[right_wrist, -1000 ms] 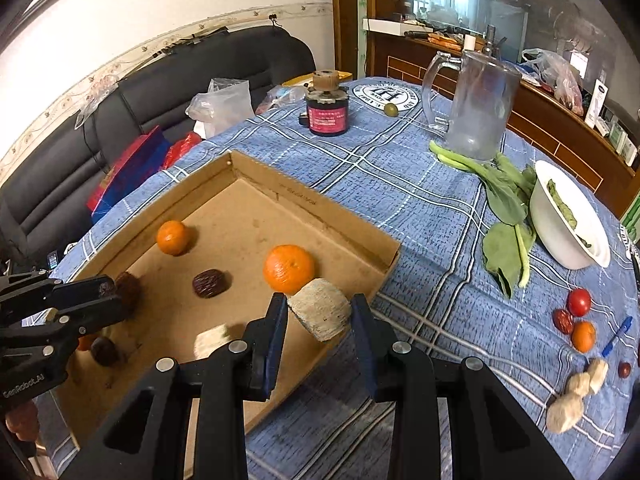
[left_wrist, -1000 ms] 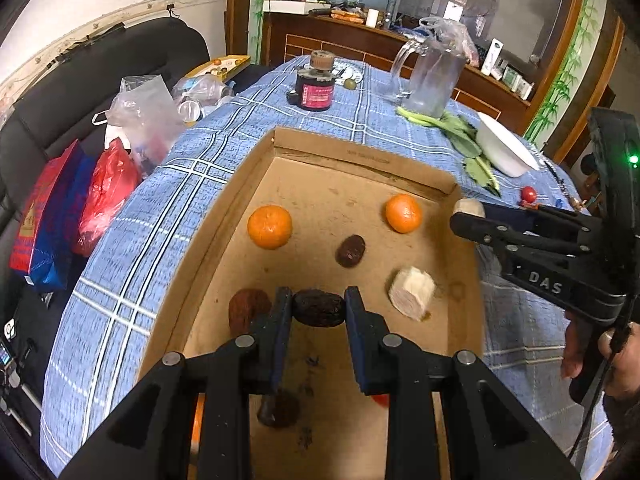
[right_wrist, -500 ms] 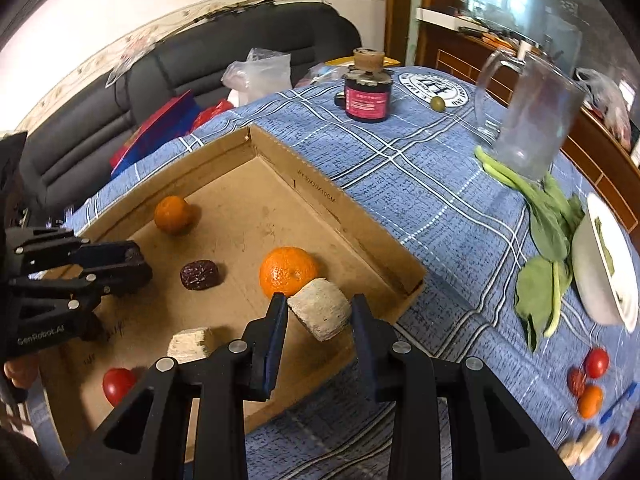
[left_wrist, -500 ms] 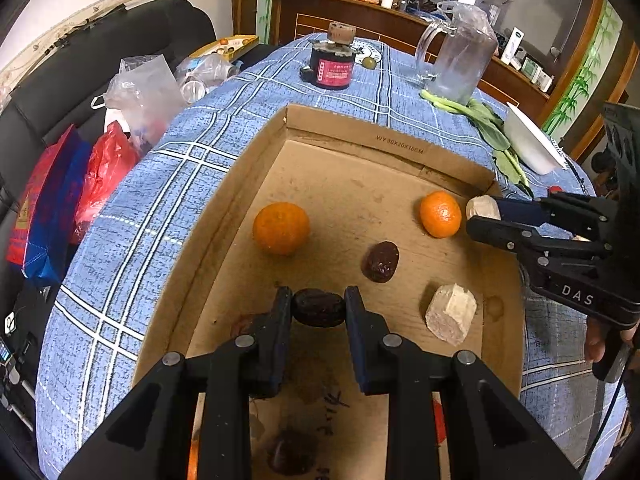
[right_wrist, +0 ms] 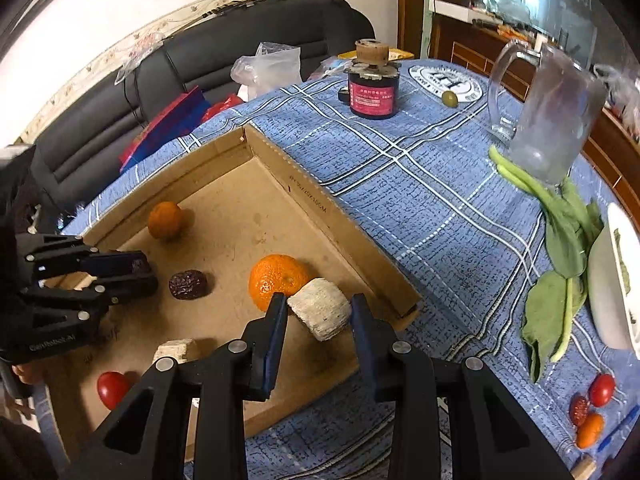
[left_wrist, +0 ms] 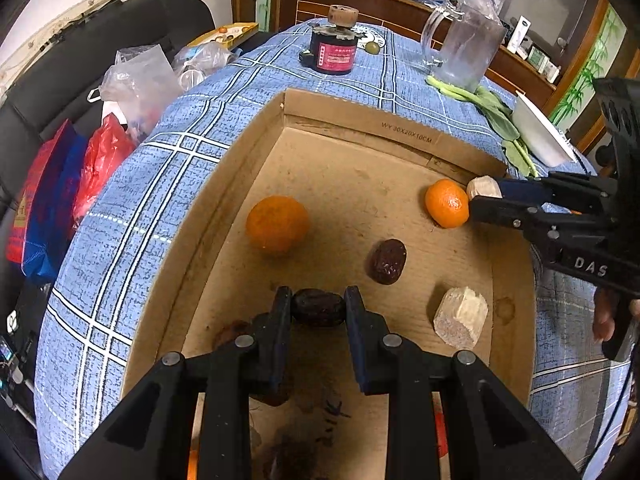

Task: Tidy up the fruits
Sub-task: 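Carry the yam chunk and date over the cardboard tray, then lower the yam chunk and date into the tray and open both grippers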

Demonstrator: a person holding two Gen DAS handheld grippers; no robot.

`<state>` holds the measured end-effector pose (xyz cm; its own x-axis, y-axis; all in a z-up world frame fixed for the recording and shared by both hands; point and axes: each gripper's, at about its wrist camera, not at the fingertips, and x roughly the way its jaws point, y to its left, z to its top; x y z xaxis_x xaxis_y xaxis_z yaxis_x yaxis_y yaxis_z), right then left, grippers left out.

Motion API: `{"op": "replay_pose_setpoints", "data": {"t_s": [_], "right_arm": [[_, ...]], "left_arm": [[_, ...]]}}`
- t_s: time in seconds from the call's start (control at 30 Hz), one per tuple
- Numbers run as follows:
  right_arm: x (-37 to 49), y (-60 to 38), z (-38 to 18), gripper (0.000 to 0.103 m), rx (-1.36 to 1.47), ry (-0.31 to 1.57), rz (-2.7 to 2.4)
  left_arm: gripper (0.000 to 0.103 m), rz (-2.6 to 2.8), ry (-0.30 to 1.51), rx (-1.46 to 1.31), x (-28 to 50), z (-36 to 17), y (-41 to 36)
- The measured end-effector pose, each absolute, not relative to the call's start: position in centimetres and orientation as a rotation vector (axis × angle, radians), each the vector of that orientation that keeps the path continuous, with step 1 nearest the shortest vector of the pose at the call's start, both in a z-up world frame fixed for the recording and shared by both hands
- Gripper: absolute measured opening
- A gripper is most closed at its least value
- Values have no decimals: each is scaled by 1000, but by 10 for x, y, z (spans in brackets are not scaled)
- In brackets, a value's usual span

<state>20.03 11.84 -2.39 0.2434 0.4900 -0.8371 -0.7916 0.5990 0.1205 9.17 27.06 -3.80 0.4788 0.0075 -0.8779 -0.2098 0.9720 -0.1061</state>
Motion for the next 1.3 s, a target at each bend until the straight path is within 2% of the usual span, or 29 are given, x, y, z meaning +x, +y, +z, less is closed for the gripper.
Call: {"op": "replay_pose_setpoints", "data": {"t_s": [0.6,0.73,0.8,0.9,1.03,1.3], "right_arm": [[179,144,-34,35,-768,945,947],[180,142,-35,35,-749,945,939],[179,143,-34,35,-758,936,919],[172,145,-33,43,-795,903,890],[163,142,-25,49,-791,871,880],[143,122,0,50,-681,846,850]], "left_arm": [[27,129,1076,-173,89,-38,265],[39,137,1081,-164,88,-39,265],[39,137,1079,-168,88,-38,265],[41,142,1081,-167,87,-38,265],[49,153,1074,-162,82,-35,264],[57,199,1034,-147,62,-20,260]]}}
